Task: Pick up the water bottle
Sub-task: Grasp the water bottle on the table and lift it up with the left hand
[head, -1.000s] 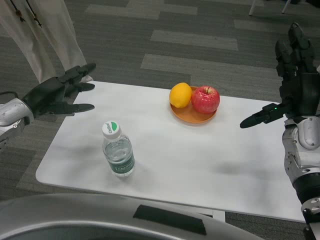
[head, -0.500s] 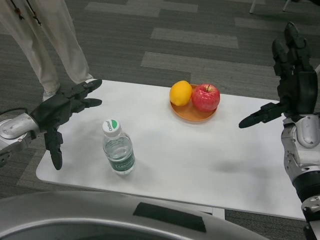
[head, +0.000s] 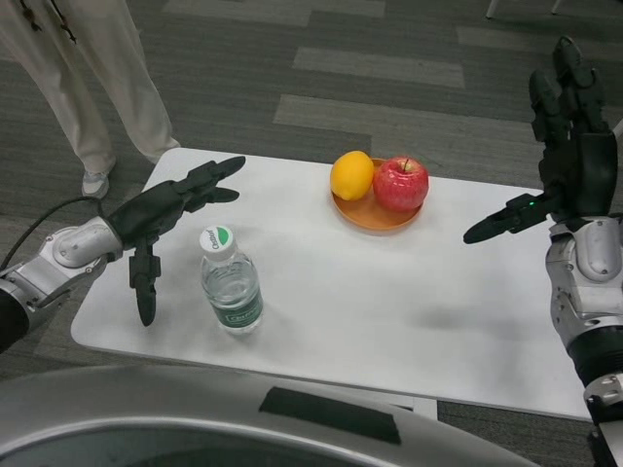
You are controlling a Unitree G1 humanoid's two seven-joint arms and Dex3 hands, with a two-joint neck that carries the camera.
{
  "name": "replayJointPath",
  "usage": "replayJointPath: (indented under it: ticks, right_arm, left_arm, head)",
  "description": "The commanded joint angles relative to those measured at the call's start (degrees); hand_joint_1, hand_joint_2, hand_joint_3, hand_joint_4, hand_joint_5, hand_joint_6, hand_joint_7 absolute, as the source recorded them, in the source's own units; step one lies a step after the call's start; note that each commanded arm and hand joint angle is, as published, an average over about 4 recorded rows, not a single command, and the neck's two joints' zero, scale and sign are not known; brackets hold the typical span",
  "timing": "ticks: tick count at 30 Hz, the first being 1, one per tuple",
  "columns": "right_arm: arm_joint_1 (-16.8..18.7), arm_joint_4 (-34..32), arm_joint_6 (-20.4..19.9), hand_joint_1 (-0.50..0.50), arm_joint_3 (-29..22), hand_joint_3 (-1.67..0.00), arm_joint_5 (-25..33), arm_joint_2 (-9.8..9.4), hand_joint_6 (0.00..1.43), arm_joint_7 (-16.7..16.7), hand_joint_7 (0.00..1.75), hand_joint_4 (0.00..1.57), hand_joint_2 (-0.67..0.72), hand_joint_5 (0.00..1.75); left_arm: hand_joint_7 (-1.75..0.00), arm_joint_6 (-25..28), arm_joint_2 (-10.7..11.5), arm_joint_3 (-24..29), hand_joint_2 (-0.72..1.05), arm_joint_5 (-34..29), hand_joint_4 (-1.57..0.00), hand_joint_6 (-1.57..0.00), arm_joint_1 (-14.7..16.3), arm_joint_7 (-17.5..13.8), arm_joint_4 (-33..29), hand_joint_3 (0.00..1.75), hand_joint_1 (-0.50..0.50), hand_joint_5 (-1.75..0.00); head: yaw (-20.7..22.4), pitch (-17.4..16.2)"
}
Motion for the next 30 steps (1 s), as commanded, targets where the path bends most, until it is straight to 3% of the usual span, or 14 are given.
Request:
replayJointPath:
  ticks: [1,4,11,18,22,30]
  right_arm:
    - [0.0,0.1,0.0,-0.50,-0.4,0.00,0.5,0.30,0.00,-0.2,0.07,0.00,0.30,0.00]
    - [0.3,0.0,-0.1,-0.50,-0.4,0.00,0.5,0.41,0.00,-0.2,0.07,0.00,0.28,0.00]
    - [0.9,-0.5,-0.1,-0.50,-0.6,0.00,0.5,0.46,0.00,-0.2,0.07,0.00,0.28,0.00]
    - [1.6,-0.9,-0.1,-0.50,-1.0,0.00,0.5,0.28,0.00,-0.2,0.07,0.00,0.28,0.00]
    - [1.7,-1.0,-0.1,-0.50,-1.0,0.00,0.5,0.06,0.00,-0.2,0.07,0.00,0.30,0.00]
    - [2.5,-2.1,-0.1,-0.50,-1.0,0.00,0.5,-0.12,0.00,-0.2,0.09,0.00,0.28,0.00]
  left_arm:
    - [-0.14,-2.8,-5.4,0.2,-0.59,2.1,0.00,0.00,-3.4,-1.0,5.6,0.09,-0.50,-0.72]
    - [-0.14,-4.8,-8.6,-1.1,-0.55,2.3,0.00,0.00,-5.6,-1.3,10.2,0.09,-0.50,-0.72]
    - [-0.14,-7.0,-10.1,-7.1,-0.55,0.3,0.00,0.00,-8.5,-1.3,15.4,0.09,-0.50,-0.72]
    - [-0.14,-8.7,-6.8,-18.1,-0.55,-8.5,0.00,0.00,-9.1,-1.0,15.6,0.09,-0.50,-0.72]
    - [-0.14,-9.9,-4.0,-24.6,-0.55,-14.0,0.00,0.00,-9.9,0.0,15.4,0.09,-0.50,-0.59]
    - [-0.14,-10.6,-2.2,-32.8,-0.55,-19.3,0.00,0.00,-12.7,1.2,14.3,0.09,-0.50,-0.51]
  head:
    - [-0.3,-0.1]
    - [-0.3,-0.1]
    - [-1.0,-0.2]
    - [-1.3,-0.3]
    - [-1.3,-0.2]
    - [-1.8,-0.1]
